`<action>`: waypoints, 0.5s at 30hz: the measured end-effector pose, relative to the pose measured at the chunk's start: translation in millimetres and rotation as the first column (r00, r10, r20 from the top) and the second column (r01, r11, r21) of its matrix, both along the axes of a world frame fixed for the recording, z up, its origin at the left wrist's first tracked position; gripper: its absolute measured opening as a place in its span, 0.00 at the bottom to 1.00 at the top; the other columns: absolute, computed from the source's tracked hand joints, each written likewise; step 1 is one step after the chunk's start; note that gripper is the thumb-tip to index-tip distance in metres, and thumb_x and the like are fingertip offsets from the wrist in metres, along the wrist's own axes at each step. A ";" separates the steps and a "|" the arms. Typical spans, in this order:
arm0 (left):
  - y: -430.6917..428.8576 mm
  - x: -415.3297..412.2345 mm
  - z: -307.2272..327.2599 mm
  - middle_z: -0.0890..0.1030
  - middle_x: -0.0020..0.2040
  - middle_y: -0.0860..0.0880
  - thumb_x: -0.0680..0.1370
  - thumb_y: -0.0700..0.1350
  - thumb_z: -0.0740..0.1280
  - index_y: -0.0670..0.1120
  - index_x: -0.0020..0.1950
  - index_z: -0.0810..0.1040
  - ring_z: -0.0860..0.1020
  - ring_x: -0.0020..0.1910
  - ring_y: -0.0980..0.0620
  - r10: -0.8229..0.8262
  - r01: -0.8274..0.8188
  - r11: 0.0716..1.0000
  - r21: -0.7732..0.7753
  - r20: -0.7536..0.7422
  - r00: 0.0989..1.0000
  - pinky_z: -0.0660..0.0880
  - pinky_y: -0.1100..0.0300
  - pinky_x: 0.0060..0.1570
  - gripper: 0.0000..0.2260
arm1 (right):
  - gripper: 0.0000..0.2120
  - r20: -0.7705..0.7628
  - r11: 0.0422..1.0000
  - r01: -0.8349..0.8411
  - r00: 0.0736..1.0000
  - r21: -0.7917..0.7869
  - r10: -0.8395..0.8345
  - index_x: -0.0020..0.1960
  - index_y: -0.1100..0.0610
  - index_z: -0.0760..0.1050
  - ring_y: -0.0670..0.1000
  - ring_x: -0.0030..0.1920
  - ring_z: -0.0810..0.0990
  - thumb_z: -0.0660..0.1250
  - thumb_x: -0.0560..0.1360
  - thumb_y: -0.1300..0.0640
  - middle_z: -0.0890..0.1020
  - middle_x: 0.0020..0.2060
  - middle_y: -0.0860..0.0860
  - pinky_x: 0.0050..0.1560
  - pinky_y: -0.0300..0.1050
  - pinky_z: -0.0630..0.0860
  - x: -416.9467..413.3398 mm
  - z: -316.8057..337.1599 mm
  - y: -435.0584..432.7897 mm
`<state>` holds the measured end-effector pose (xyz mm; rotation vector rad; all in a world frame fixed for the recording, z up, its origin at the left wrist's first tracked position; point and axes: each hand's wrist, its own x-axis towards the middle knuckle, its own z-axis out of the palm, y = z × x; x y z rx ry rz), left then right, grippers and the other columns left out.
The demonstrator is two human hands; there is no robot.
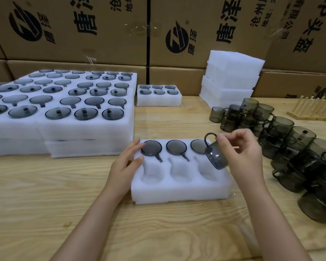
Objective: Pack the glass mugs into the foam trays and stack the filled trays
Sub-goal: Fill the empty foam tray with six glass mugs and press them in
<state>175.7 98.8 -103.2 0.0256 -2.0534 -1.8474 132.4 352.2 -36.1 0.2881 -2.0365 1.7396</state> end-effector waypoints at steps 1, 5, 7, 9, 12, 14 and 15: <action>0.2 0.1 0.6 0.70 0.71 0.58 0.78 0.36 0.66 0.53 0.61 0.78 0.67 0.67 0.69 -0.007 0.007 1.000 0.002 0.001 1.000 0.67 0.64 0.60 0.16 | 0.06 0.006 0.999 0.024 1.000 0.039 -0.025 0.44 0.50 0.73 0.41 0.37 0.78 0.71 0.73 0.53 0.82 0.39 0.45 0.38 0.37 0.73 0.5 -1.4 1.5; 2.4 2.5 4.1 0.69 0.71 0.58 0.68 0.43 0.67 0.53 0.61 0.78 0.68 0.69 0.60 -0.028 0.028 0.999 0.016 0.016 0.999 0.69 0.51 0.67 0.21 | 0.06 -0.002 0.972 0.040 0.999 0.230 -0.041 0.41 0.40 0.78 0.45 0.39 0.77 0.69 0.73 0.52 0.81 0.38 0.43 0.41 0.39 0.71 2.8 -4.8 -4.3; 2.2 2.5 4.3 0.70 0.71 0.58 0.67 0.43 0.66 0.53 0.60 0.78 0.69 0.70 0.57 -0.027 0.026 0.999 0.019 0.022 0.999 0.68 0.46 0.67 0.21 | 0.08 0.004 0.937 0.045 0.999 0.347 -0.049 0.38 0.39 0.77 0.46 0.44 0.76 0.68 0.73 0.51 0.81 0.38 0.42 0.45 0.40 0.70 4.7 -6.8 -10.4; 1.6 2.2 3.2 0.70 0.70 0.60 0.67 0.43 0.66 0.54 0.60 0.78 0.69 0.69 0.58 -0.023 0.023 1.000 0.019 0.024 0.999 0.68 0.45 0.67 0.22 | 0.08 0.044 0.911 0.041 0.997 0.411 -0.065 0.37 0.40 0.76 0.48 0.45 0.75 0.66 0.74 0.50 0.79 0.38 0.43 0.45 0.41 0.67 5.0 -8.4 -14.2; 1.4 1.8 2.3 0.70 0.70 0.62 0.67 0.43 0.67 0.54 0.60 0.78 0.70 0.69 0.57 -0.018 0.017 1.000 0.018 0.038 0.999 0.67 0.43 0.67 0.22 | 0.14 0.028 0.822 0.081 0.993 0.564 -0.117 0.32 0.42 0.70 0.51 0.44 0.71 0.59 0.76 0.47 0.73 0.33 0.46 0.41 0.42 0.59 4.2 -10.4 -15.7; 1.6 1.7 2.0 0.70 0.70 0.62 0.67 0.43 0.67 0.54 0.60 0.78 0.70 0.69 0.56 -0.015 0.014 1.000 0.014 0.043 0.999 0.67 0.42 0.67 0.22 | 0.18 -0.044 0.713 0.155 0.984 0.683 -0.172 0.32 0.50 0.71 0.55 0.42 0.70 0.56 0.78 0.48 0.70 0.32 0.49 0.40 0.45 0.59 4.9 -11.8 -18.7; 1.8 1.7 2.0 0.70 0.70 0.62 0.67 0.43 0.67 0.54 0.60 0.78 0.70 0.69 0.57 -0.013 0.012 1.000 0.010 0.043 0.999 0.67 0.42 0.67 0.22 | 0.18 -0.099 0.645 0.206 0.975 0.736 -0.198 0.34 0.54 0.76 0.57 0.42 0.71 0.57 0.79 0.49 0.70 0.32 0.51 0.42 0.47 0.62 5.1 -12.5 -20.9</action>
